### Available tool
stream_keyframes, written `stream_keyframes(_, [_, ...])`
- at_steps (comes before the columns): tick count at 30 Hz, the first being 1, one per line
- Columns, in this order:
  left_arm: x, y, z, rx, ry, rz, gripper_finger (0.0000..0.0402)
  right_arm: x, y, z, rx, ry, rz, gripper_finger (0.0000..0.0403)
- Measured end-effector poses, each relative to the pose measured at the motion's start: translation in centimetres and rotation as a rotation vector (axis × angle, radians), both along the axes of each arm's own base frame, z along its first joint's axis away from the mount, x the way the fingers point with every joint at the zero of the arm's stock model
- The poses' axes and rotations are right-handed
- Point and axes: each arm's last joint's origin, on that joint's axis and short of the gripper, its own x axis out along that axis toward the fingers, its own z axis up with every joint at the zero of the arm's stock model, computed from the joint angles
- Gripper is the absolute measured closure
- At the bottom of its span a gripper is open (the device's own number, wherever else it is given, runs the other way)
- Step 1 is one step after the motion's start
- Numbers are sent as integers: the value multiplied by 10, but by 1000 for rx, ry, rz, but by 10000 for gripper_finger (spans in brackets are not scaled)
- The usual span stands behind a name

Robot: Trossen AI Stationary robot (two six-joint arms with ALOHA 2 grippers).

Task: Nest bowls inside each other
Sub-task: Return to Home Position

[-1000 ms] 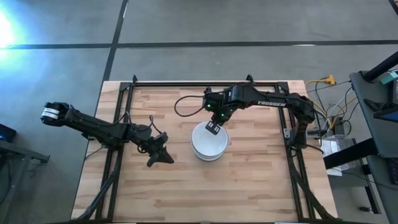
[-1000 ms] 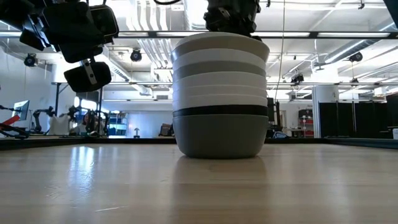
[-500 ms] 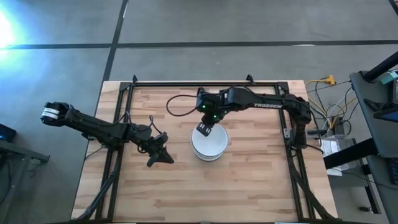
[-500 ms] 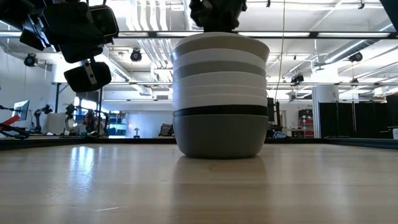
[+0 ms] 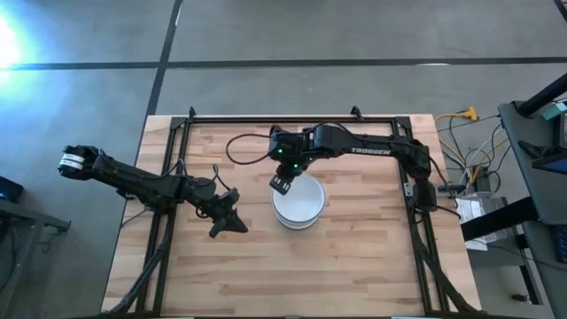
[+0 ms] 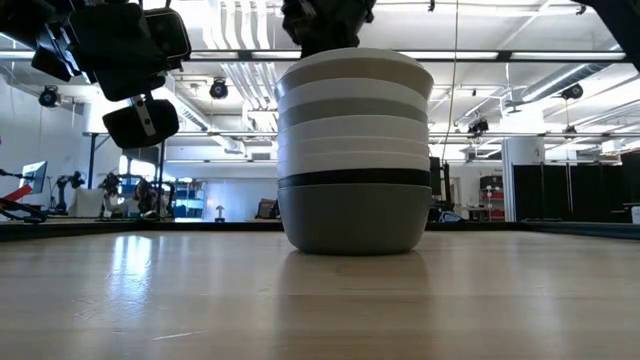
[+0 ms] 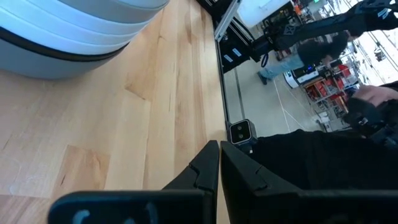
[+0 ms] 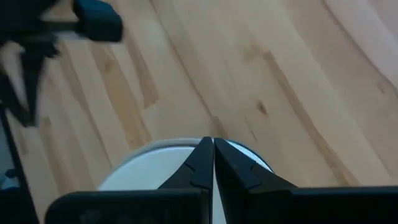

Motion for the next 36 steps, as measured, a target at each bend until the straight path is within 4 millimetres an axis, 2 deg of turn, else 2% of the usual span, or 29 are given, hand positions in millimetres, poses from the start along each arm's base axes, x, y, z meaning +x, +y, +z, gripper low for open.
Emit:
stream_keyframes(5, [0,0,0,0,0,1,402,-7,1,24,-14,-58,-1,394])
stream_keyframes(9, [0,0,7,-13,-57,2,402,-23,8,49,-69,-127,21,394])
stream_keyframes(12, [1,1,32,-19,-215,41,402,-41,19,69,-115,-176,31,394])
stream_keyframes(17, [-5,9,69,60,-468,208,402,-64,42,92,-196,-294,38,394])
stream_keyframes(22, [-16,27,100,130,-633,364,402,-77,58,99,-180,-549,40,394])
stream_keyframes(27, [-19,52,119,186,-728,471,402,-97,56,103,-116,-950,15,394])
stream_keyframes(29, [-18,64,125,206,-744,491,402,-113,52,103,-113,-1066,10,394])
stream_keyframes(32, [-23,78,134,220,-782,513,402,-149,44,104,-123,-1157,-14,394])
stream_keyframes(36, [-50,81,149,223,-923,531,402,-211,38,109,-184,-1263,-94,394])
